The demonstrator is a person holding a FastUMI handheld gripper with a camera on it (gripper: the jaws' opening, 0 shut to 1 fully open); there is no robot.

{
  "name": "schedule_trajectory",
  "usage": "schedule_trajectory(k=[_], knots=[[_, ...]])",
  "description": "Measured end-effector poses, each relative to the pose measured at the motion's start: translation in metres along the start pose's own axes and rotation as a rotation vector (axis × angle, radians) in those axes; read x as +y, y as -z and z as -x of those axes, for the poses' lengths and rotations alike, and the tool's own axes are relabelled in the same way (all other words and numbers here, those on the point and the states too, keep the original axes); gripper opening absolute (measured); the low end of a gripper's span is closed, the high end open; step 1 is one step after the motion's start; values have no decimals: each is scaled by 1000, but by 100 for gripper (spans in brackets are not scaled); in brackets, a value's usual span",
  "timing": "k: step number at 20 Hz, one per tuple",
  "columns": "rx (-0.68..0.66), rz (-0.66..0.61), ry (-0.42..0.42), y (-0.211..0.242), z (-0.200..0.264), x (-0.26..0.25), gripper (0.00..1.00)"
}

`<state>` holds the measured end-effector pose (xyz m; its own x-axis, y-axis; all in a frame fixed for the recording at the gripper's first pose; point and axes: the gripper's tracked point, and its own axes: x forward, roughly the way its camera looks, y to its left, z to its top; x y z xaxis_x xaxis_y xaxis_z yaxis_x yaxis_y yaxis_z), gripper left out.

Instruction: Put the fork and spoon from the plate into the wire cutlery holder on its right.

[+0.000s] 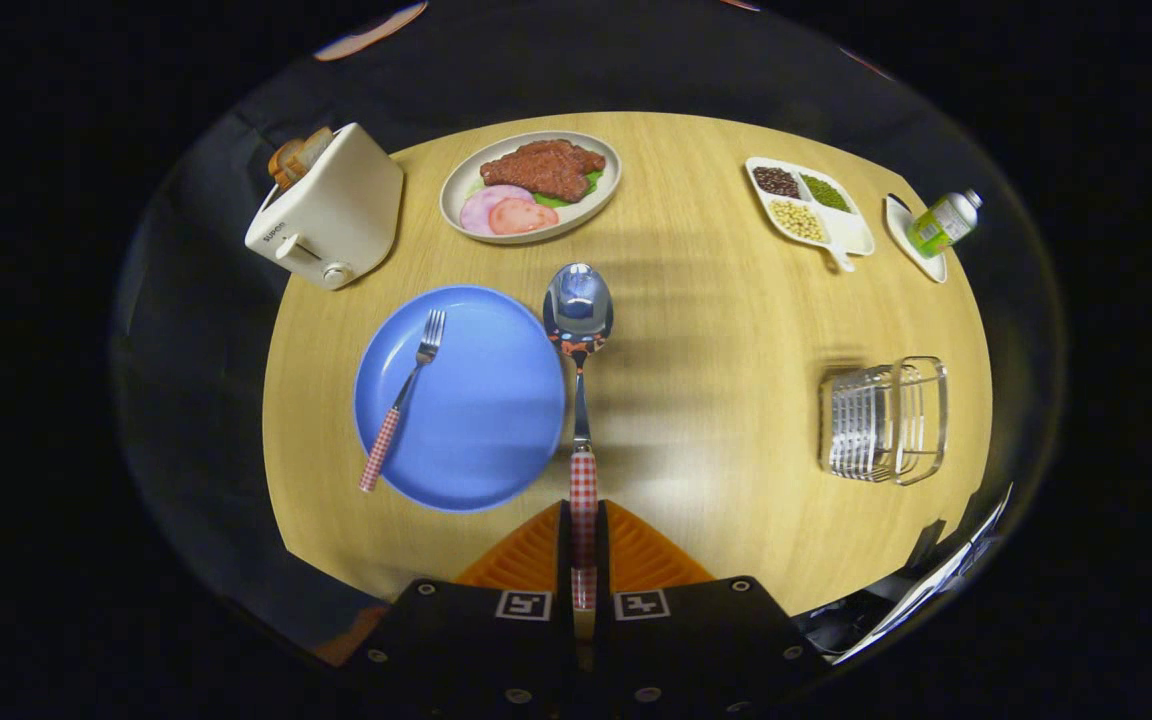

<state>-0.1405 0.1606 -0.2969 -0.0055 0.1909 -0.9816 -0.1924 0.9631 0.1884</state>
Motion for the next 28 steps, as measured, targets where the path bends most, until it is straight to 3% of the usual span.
schedule_trajectory(k=[6,11,28], knots=[[-4,-28,102,16,40,-112,8],[64,-2,135,34,56,-170,8],[490,122,56,40,46,-214,10]])
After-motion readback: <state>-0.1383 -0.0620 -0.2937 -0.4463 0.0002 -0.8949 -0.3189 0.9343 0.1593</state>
